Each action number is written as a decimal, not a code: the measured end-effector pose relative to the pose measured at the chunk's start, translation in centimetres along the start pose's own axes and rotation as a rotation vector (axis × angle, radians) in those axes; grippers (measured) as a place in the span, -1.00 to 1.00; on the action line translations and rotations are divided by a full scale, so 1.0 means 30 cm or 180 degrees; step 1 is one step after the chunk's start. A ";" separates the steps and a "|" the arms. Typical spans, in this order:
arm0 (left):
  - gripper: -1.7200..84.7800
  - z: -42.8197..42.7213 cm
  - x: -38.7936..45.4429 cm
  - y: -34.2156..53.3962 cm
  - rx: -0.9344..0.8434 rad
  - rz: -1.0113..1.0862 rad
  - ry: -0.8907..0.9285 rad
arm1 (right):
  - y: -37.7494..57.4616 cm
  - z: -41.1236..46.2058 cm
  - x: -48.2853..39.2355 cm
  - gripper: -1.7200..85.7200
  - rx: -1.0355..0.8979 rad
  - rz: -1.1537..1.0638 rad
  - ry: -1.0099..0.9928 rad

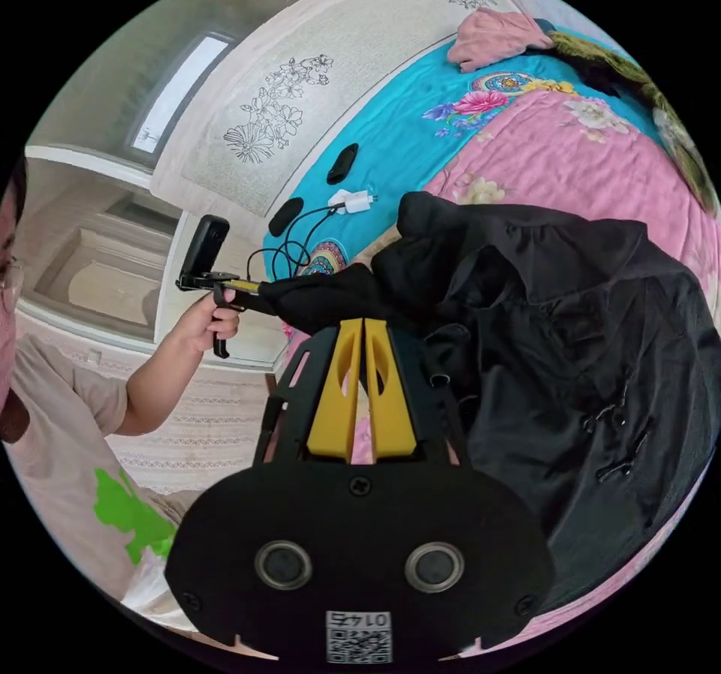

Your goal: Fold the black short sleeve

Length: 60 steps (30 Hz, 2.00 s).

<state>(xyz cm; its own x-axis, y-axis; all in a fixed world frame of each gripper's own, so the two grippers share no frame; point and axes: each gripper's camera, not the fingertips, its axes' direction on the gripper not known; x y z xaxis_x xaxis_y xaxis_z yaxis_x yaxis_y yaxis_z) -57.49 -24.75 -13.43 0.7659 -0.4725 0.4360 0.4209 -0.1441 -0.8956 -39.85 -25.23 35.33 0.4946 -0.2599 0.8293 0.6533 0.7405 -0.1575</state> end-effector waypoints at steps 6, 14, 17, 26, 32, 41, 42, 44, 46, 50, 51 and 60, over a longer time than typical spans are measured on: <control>-0.98 -0.019 0.032 -0.035 -0.0366 0.0113 -0.0312 | 0.099 0.017 -0.148 -0.92 0.0165 -0.0274 0.0664; -0.98 -0.030 0.063 0.003 -0.0562 0.0119 -0.0252 | -0.036 0.268 -0.201 -0.97 -0.0274 -0.0530 0.0919; -0.98 -0.055 0.072 0.009 -0.0412 0.0094 -0.0210 | -0.054 0.344 -0.193 -0.97 -0.0546 -0.0549 0.0807; -0.98 -0.054 0.026 -0.033 -0.0223 -0.0075 0.0272 | 0.060 0.101 -0.150 -0.97 0.0039 -0.0097 0.0788; -0.98 0.032 0.064 -0.096 0.0026 -0.0168 0.0611 | 0.095 0.229 -0.121 -0.97 -0.0523 -0.0017 0.0674; -0.98 0.151 0.129 -0.226 0.0383 -0.0293 -0.0106 | 0.216 0.040 -0.078 -0.97 -0.0030 0.0427 0.0714; -0.98 0.163 0.138 -0.231 0.0348 -0.0279 -0.0231 | 0.232 0.046 -0.071 -0.97 -0.0109 0.0457 0.0823; -0.98 0.222 0.185 -0.251 0.0094 -0.0126 -0.0828 | 0.253 0.075 -0.050 -0.97 -0.0340 0.0526 0.0896; -0.98 0.254 0.241 -0.252 -0.0037 0.0070 -0.1096 | 0.273 0.112 -0.027 -0.97 -0.0633 0.0570 0.0804; -0.98 0.261 0.413 -0.207 0.0054 0.0555 -0.1907 | 0.315 0.054 -0.069 -0.97 -0.0321 0.0501 0.0870; -0.98 0.263 0.427 -0.201 0.0077 0.0586 -0.1992 | 0.333 0.044 -0.090 -0.97 -0.0255 0.0440 0.0919; -0.98 0.360 0.418 -0.242 -0.0106 0.0498 -0.2052 | 0.461 -0.038 -0.097 -0.95 -0.0017 0.0679 0.1057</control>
<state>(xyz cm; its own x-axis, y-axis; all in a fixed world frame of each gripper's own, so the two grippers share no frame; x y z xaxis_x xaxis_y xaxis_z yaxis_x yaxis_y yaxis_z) -45.69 -20.24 -0.50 0.9585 0.1234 0.2570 0.2738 -0.1476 -0.9504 -31.60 -14.94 30.12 0.7775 -0.2876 0.5592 0.5184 0.7965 -0.3112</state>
